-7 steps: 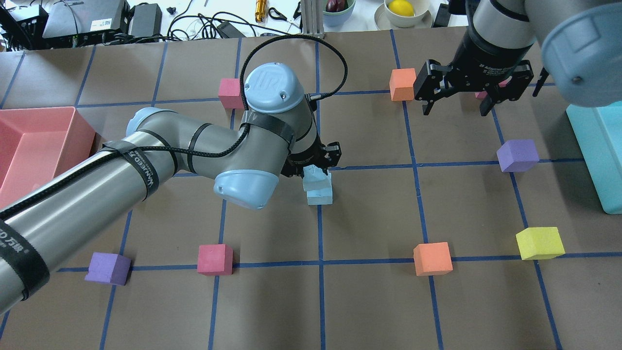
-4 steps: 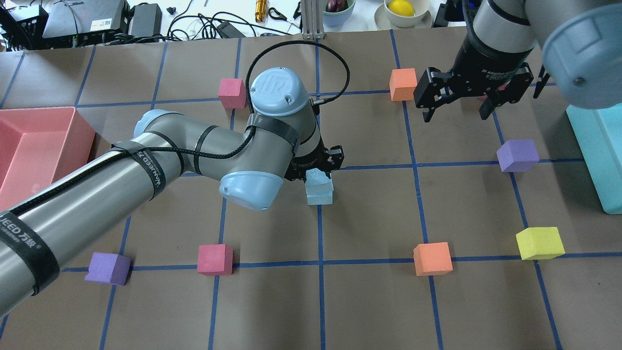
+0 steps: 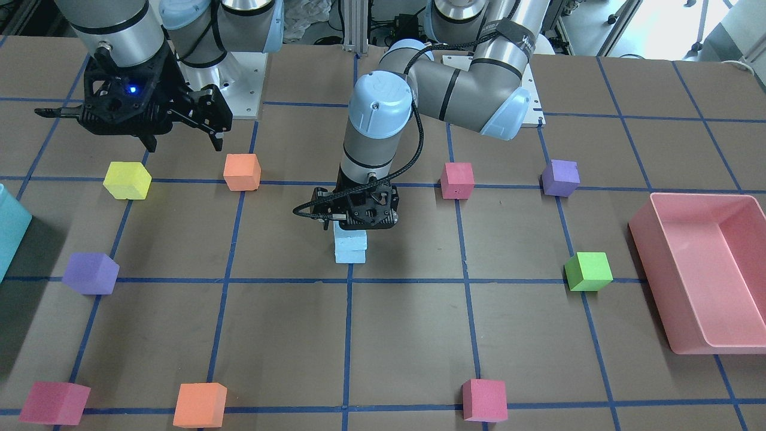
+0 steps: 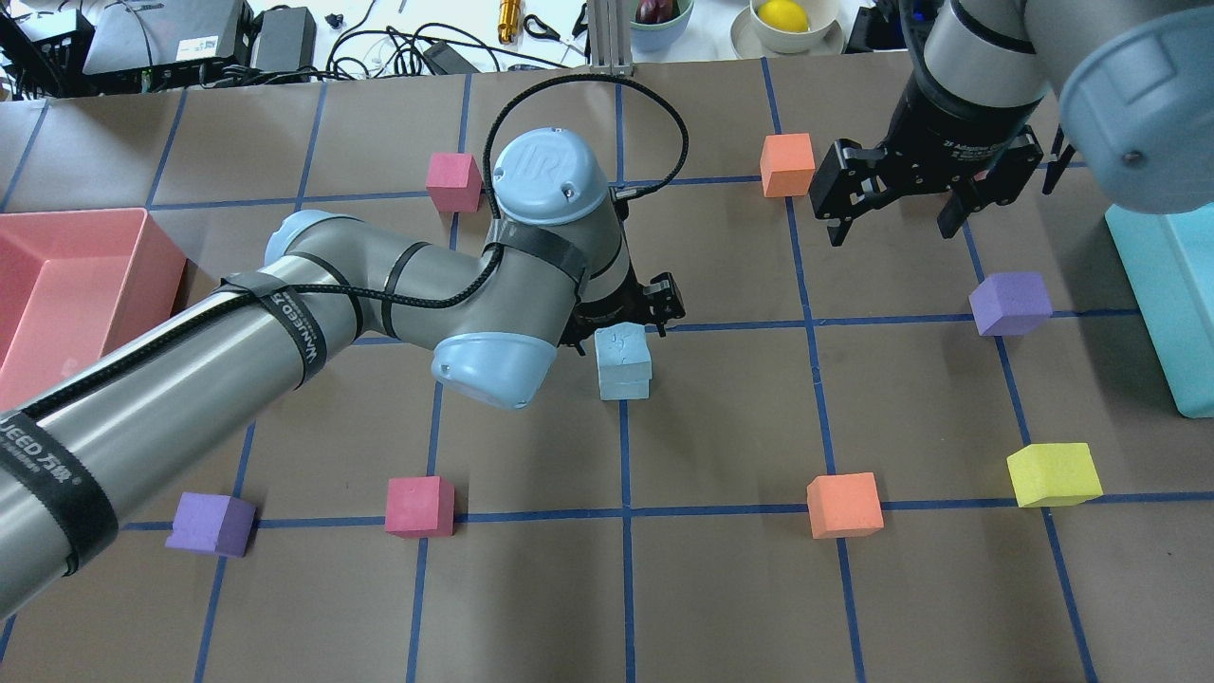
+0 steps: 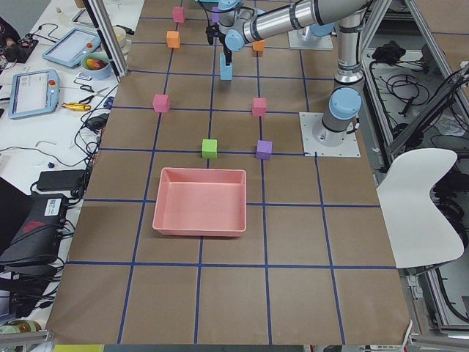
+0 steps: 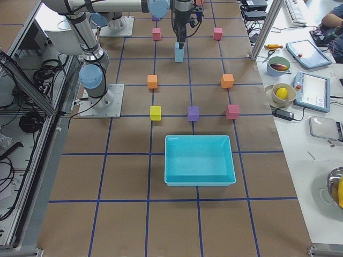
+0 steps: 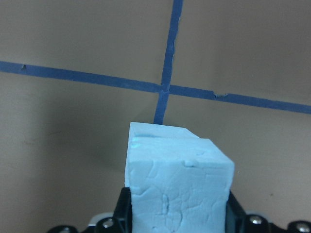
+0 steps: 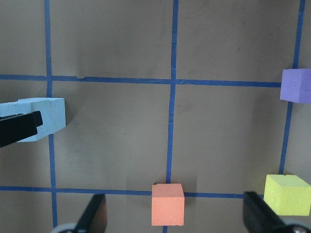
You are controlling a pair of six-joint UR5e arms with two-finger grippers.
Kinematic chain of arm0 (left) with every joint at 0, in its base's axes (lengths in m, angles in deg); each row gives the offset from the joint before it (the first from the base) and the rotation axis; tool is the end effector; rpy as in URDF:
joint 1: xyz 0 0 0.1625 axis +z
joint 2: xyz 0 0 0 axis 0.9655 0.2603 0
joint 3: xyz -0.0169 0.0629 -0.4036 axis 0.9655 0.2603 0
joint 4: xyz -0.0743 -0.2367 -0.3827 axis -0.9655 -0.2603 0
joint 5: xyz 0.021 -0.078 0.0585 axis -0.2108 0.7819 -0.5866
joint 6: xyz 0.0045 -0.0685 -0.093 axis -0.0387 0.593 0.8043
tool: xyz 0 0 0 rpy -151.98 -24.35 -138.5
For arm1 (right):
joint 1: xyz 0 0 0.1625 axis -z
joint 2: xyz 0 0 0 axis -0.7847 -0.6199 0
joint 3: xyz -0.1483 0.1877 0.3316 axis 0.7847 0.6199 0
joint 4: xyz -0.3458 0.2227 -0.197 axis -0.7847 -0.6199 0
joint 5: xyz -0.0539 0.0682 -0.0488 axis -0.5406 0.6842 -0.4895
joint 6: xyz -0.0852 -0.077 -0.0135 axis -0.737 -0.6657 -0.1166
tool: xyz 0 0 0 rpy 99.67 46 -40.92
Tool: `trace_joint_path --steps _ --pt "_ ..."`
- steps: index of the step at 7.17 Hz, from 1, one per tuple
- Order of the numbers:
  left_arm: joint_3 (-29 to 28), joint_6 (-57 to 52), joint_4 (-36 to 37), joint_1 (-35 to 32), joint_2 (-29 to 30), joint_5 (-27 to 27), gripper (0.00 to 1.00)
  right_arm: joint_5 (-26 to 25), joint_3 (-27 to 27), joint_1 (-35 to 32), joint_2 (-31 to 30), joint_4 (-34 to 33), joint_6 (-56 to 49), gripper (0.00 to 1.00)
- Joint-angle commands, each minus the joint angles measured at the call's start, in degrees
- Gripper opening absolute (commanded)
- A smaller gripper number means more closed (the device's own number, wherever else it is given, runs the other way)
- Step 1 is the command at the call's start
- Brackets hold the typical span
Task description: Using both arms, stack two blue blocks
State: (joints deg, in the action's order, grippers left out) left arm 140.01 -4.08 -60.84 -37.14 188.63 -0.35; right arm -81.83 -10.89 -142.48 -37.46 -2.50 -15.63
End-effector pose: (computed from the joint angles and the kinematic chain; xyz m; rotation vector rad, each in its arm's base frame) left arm -0.3662 -0.5149 0.2308 0.2155 -2.9835 0.0769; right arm 0.1415 -0.5216 0.4530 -0.0645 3.1325 0.0063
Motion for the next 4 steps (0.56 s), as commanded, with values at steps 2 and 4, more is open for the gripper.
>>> trace_joint_path --steps 2,4 --pt "-10.9 -13.64 -17.69 6.81 -5.9 -0.83 1.0 -0.14 0.0 0.0 -0.02 0.04 -0.01 1.0" --pt "-18.49 -32.24 -33.1 18.99 -11.08 -2.07 1.0 -0.14 0.0 0.0 0.07 0.13 -0.01 1.0"
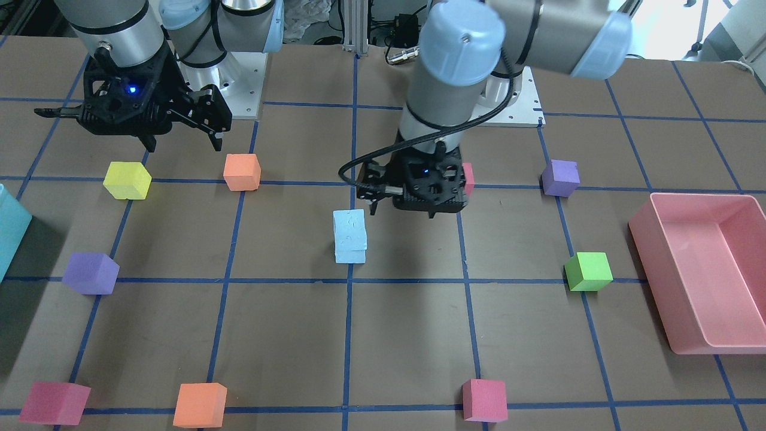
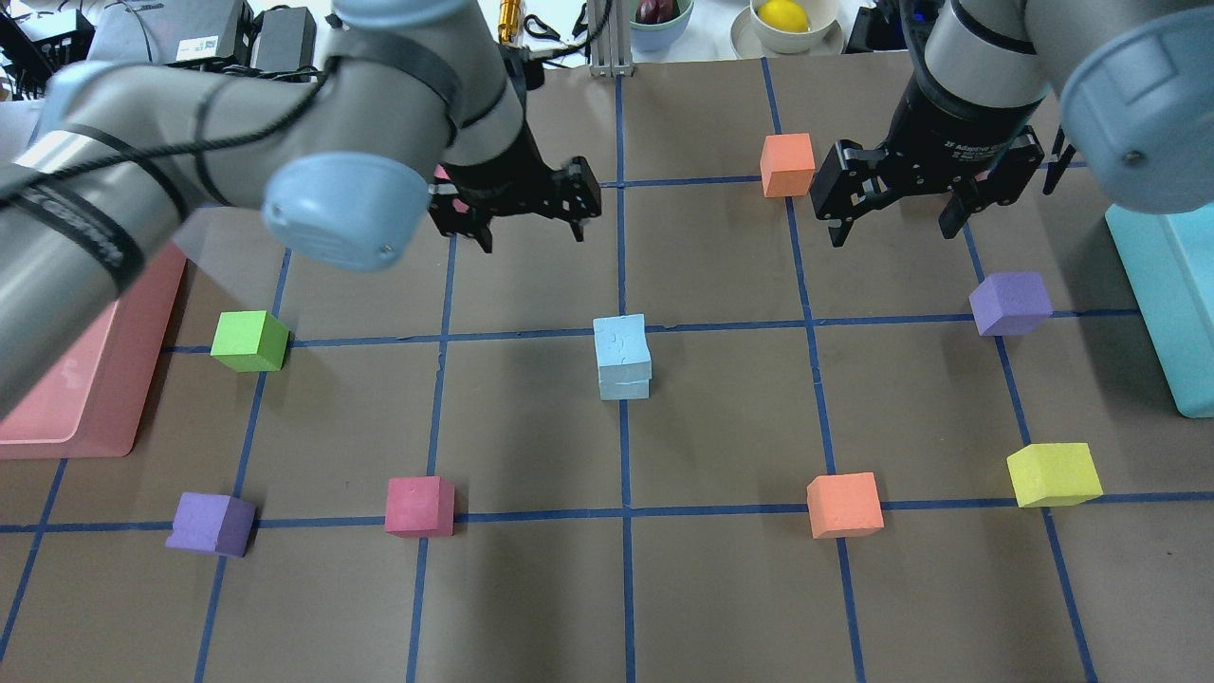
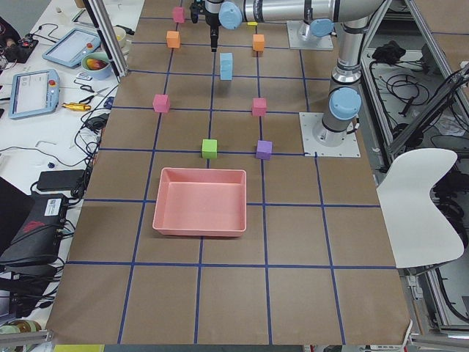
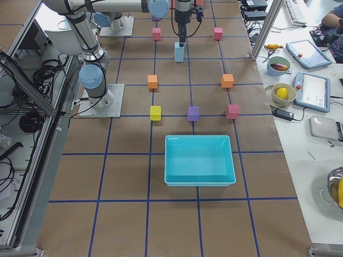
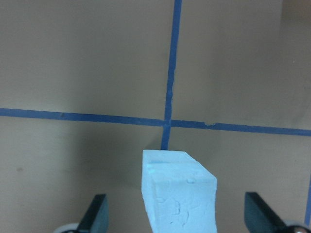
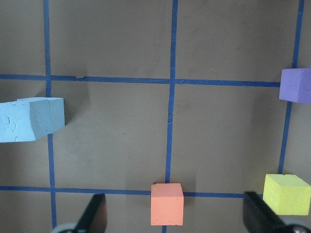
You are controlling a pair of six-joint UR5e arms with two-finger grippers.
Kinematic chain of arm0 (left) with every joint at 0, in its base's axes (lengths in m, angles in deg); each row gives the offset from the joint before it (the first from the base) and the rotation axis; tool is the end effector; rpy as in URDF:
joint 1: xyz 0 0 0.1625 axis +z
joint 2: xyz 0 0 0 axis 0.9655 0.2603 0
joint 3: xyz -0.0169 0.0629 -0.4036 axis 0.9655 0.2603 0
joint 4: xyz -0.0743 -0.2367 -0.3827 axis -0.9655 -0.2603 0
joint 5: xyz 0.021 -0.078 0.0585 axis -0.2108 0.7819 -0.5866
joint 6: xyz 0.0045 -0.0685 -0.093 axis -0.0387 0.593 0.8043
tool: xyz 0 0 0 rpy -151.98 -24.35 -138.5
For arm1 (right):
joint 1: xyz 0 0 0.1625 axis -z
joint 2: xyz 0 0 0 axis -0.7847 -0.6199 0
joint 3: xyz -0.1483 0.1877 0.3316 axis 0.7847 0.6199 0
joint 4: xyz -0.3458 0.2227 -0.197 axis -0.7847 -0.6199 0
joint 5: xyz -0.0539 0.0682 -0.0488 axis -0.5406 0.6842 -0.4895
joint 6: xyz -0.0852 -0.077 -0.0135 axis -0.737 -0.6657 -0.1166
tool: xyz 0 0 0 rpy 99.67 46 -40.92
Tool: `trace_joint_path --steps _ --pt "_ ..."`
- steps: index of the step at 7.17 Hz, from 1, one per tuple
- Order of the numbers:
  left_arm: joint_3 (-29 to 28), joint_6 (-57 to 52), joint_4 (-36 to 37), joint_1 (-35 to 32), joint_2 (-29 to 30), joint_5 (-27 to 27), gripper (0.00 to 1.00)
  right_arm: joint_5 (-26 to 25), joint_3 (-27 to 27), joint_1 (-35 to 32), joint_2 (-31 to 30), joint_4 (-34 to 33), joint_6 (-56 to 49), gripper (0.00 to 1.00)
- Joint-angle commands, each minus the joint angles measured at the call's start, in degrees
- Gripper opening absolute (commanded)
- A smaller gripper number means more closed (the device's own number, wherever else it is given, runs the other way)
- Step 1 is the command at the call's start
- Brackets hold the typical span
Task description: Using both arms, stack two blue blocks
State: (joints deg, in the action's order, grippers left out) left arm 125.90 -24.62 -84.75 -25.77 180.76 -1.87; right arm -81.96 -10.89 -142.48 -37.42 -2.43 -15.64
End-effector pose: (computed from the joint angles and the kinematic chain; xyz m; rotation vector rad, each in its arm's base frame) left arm -0.2538 -0.5737 0.3975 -0.0196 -3.0426 0.0946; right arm 0.1412 -0.5217 0.4525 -0.0648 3.1348 0.0094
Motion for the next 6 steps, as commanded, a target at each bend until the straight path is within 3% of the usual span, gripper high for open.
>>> trace_joint_path --steps 1,2,3,6 --pt "-4.4 -21.2 -12.13 14.13 -6.29 -0.54 1.0 0.0 0.0 0.0 0.03 0.24 0.0 1.0" --pt "-4.4 -22.16 -13.37 15.68 -8.93 -0.62 1.0 0.0 0.0 0.08 0.03 2.16 0.0 1.0" --pt "-3.88 -16.51 -13.47 15.43 -10.35 -0.63 1.0 -0.09 0.09 0.0 -0.06 2.26 0.0 1.0" --pt "-0.28 -13.99 -11.55 15.25 -11.33 -0.36 1.0 -0.27 -0.18 0.0 -0.32 2.61 0.09 1.0"
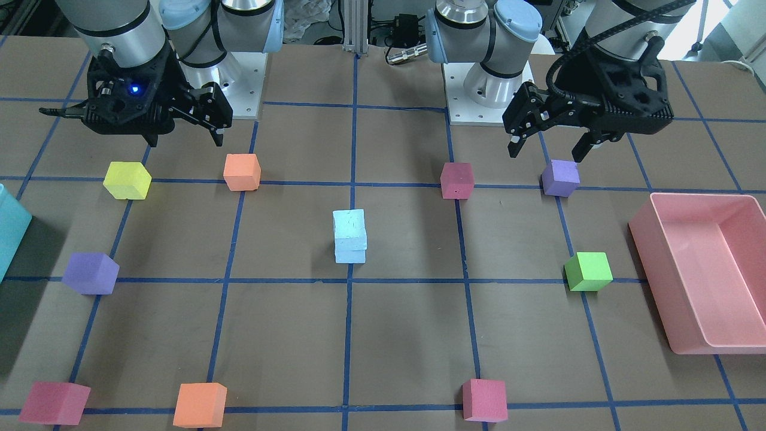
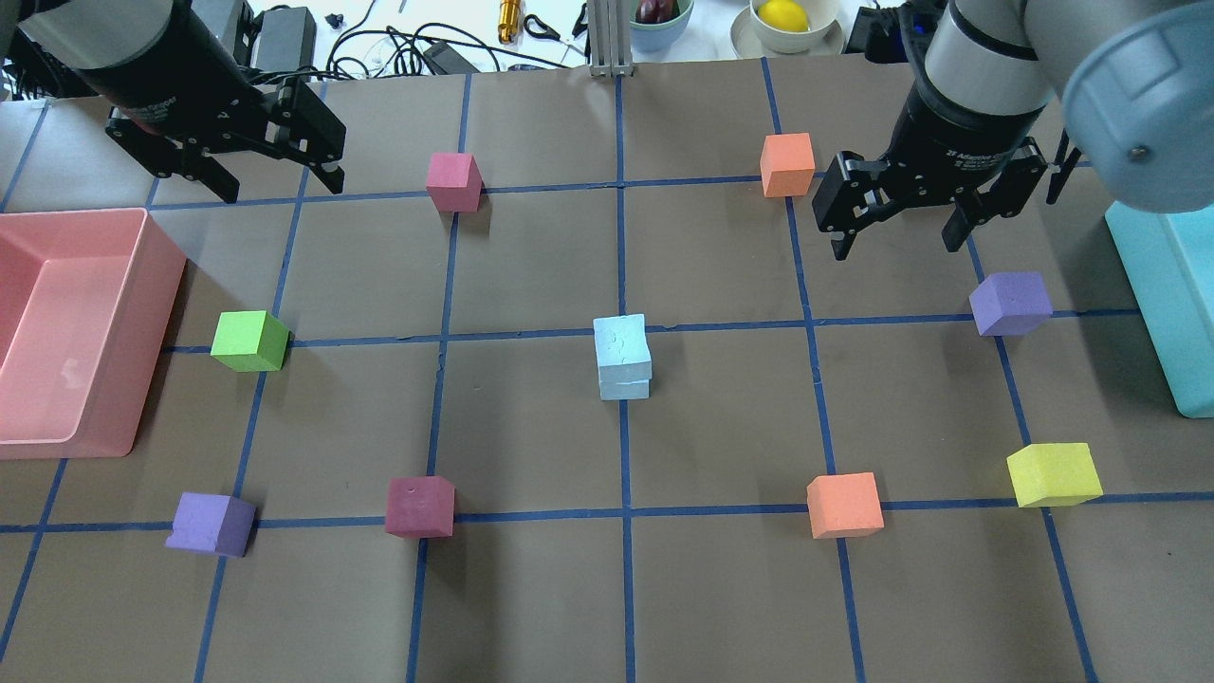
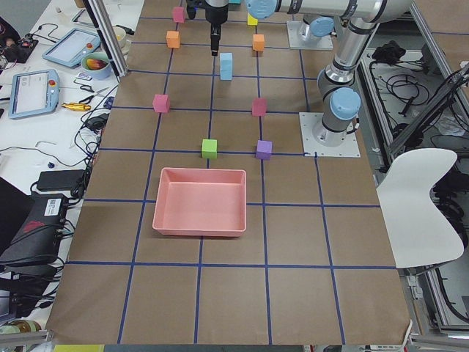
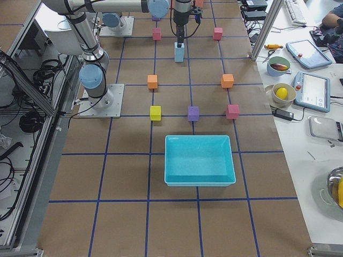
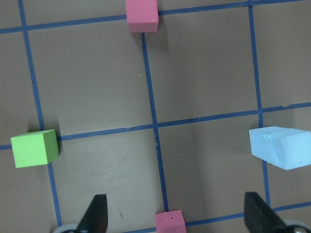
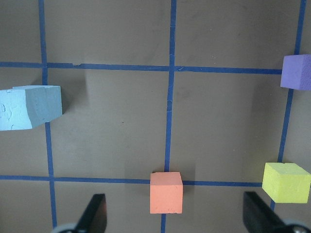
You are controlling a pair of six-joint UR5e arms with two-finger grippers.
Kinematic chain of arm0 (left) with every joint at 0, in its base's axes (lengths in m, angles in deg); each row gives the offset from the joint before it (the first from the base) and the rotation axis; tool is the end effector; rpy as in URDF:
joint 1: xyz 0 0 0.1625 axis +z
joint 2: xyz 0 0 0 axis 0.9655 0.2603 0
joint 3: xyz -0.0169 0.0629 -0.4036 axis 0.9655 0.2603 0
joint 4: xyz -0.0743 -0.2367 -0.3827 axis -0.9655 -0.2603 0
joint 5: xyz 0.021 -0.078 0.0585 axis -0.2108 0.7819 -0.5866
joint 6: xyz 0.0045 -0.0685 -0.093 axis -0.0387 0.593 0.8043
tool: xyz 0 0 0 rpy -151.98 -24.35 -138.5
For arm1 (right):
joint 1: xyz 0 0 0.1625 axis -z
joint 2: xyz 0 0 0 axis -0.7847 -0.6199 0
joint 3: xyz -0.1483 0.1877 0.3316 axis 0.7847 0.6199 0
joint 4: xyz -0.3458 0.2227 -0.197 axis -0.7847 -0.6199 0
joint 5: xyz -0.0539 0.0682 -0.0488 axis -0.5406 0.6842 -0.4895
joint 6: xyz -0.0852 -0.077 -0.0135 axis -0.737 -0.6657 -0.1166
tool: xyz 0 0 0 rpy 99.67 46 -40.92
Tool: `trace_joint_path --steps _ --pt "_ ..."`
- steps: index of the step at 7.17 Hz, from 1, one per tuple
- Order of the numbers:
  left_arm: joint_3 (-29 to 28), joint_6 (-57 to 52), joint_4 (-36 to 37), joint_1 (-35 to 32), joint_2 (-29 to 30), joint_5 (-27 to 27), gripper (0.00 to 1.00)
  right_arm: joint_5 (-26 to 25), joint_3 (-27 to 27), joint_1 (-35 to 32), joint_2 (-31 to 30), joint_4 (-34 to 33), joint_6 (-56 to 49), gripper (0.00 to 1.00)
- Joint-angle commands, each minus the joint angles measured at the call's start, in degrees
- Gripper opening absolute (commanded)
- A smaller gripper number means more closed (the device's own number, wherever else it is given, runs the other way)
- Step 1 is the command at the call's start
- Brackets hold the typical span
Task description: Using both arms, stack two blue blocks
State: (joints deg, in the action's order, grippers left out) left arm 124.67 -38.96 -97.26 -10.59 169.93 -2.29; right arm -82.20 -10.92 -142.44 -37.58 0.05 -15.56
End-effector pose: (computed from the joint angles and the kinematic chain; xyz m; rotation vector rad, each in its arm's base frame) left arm -0.0997 -0.5457 0.4943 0.0036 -3.0676 0.1174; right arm 0.1403 -0.5158 0.4495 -0.0616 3.1379 0.0738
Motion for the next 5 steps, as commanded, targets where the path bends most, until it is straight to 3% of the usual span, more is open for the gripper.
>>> trace_joint_path --steps 1,5 --pt "1.04 0.26 3.66 0.42 -0.5 -0.12 1.0 -0.03 -0.14 -0.04 -0.17 0.13 0.01 1.0" --pt "1.22 0.26 3.95 0.25 -0.41 -2.93 1.0 -0.11 -0.23 -0.04 -0.17 0.04 0.01 1.0"
